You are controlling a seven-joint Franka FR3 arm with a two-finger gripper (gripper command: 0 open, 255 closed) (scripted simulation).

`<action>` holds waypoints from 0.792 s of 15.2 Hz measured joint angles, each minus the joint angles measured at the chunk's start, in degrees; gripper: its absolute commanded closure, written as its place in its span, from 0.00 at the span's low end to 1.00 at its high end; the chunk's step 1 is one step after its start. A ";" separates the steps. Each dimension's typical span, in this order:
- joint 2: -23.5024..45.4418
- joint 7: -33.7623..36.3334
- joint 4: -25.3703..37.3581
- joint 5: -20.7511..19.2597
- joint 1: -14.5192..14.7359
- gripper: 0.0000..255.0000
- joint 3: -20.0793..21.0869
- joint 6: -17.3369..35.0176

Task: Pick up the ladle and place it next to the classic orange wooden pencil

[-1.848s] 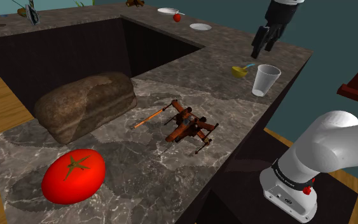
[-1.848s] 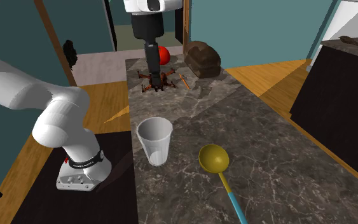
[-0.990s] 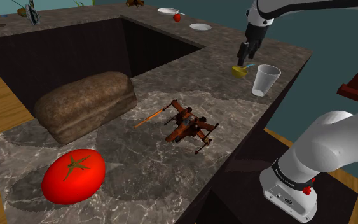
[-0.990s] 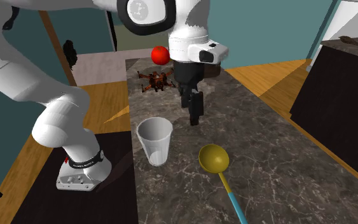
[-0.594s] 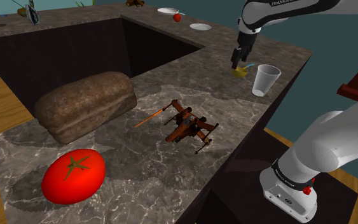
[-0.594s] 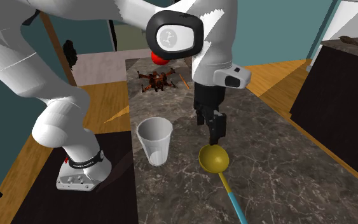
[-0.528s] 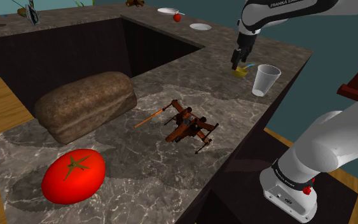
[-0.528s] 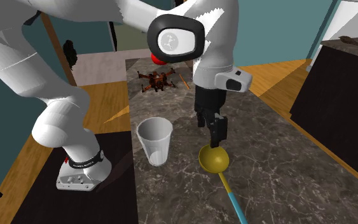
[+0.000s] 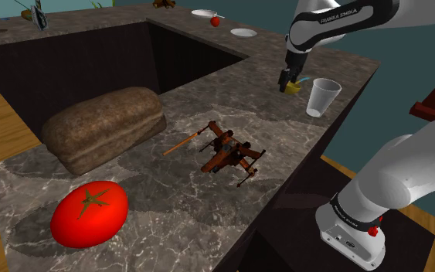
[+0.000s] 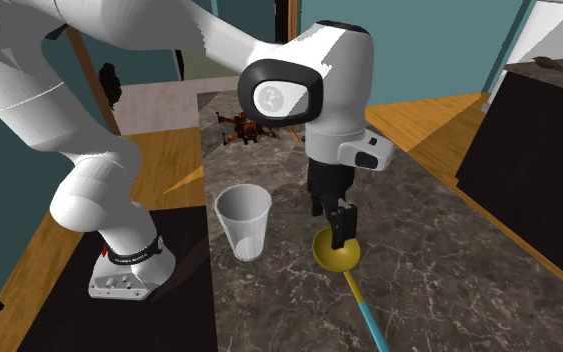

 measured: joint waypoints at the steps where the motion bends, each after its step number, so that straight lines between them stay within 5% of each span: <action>1: 0.06 -0.05 -0.08 0.00 -0.02 0.00 -0.05 0.16; 5: 0.14 -0.07 -0.11 0.00 -0.03 0.00 -0.08 0.29; 6: 0.14 -0.07 -0.11 0.00 -0.03 1.00 -0.08 0.29; 12: 0.13 -0.08 -0.09 0.00 -0.02 1.00 -0.07 0.29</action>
